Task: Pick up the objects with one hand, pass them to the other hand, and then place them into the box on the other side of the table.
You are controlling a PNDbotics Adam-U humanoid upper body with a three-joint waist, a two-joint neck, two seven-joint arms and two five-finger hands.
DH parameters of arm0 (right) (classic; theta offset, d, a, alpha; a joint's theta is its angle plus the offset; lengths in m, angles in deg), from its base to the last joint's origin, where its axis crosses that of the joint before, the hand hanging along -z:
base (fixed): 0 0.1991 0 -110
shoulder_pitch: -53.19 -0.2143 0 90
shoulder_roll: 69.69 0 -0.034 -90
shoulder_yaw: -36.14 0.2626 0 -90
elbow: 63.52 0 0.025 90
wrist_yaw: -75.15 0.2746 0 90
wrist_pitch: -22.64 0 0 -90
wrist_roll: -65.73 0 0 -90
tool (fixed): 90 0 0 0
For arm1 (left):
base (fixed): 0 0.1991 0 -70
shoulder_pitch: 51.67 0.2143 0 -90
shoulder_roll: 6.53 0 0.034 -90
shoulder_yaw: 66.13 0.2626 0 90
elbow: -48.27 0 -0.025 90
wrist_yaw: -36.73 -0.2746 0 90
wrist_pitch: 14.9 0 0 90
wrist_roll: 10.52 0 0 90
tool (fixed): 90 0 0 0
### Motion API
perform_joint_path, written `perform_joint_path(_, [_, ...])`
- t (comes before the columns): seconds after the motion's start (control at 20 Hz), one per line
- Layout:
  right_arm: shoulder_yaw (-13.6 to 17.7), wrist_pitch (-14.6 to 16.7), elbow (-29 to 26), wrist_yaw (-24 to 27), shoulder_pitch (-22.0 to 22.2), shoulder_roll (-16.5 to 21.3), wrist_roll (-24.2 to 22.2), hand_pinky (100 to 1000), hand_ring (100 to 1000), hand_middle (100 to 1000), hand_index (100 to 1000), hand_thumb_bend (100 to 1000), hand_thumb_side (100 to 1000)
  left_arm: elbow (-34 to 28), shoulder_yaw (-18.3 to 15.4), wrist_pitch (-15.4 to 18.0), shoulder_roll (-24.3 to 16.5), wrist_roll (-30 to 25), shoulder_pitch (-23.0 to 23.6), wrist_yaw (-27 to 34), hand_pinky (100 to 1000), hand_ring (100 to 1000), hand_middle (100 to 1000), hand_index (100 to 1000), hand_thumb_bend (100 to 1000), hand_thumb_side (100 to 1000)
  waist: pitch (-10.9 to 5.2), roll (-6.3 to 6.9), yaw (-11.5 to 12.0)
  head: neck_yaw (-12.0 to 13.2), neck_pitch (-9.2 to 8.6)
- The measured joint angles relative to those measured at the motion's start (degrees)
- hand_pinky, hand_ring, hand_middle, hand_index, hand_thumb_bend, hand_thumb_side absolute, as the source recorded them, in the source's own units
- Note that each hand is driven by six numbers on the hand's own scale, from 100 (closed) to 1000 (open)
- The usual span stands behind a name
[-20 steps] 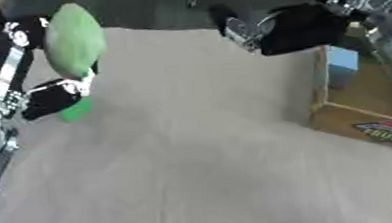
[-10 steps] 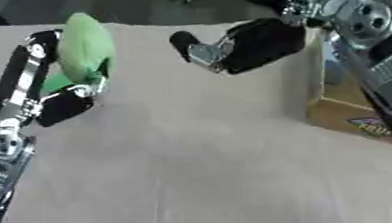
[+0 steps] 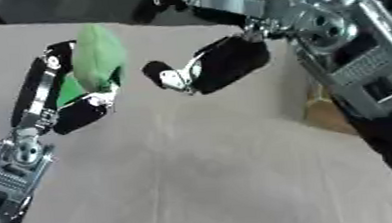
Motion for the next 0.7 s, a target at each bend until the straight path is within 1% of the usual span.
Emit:
perform_joint_path(0.25, [-1.38,-0.49,3.67,-3.81,-0.43,-2.78,-0.12,915,935,822,887,241,504,0.48,0.68,1.67,1.05,1.41,0.15,-4.09,598,568,518,547,100,235,0.00,-0.03,0.05,-0.05,0.02])
perform_joint_path(0.35, [-1.86,-0.21,5.43,-5.24,-0.75,-3.60,0.22,916,940,826,895,262,500,0.64,1.00,2.31,1.33,1.42,0.16,-5.47,598,568,518,546,100,235,0.00,-0.04,0.15,-0.08,0.02])
perform_joint_path(0.5, [-2.29,0.71,7.54,-7.13,-0.78,-4.38,1.11,918,946,833,908,335,492,0.82,1.38,2.85,1.53,1.09,0.17,-6.22,597,568,517,546,100,233,0.00,-0.06,0.30,-0.08,0.04])
perform_joint_path(0.7, [-2.44,2.14,9.27,-8.76,-1.23,-4.96,2.16,914,942,832,912,377,502,1.13,1.76,3.31,1.62,0.52,0.17,-6.30,595,568,517,545,100,229,0.01,-0.18,0.46,-0.08,0.04])
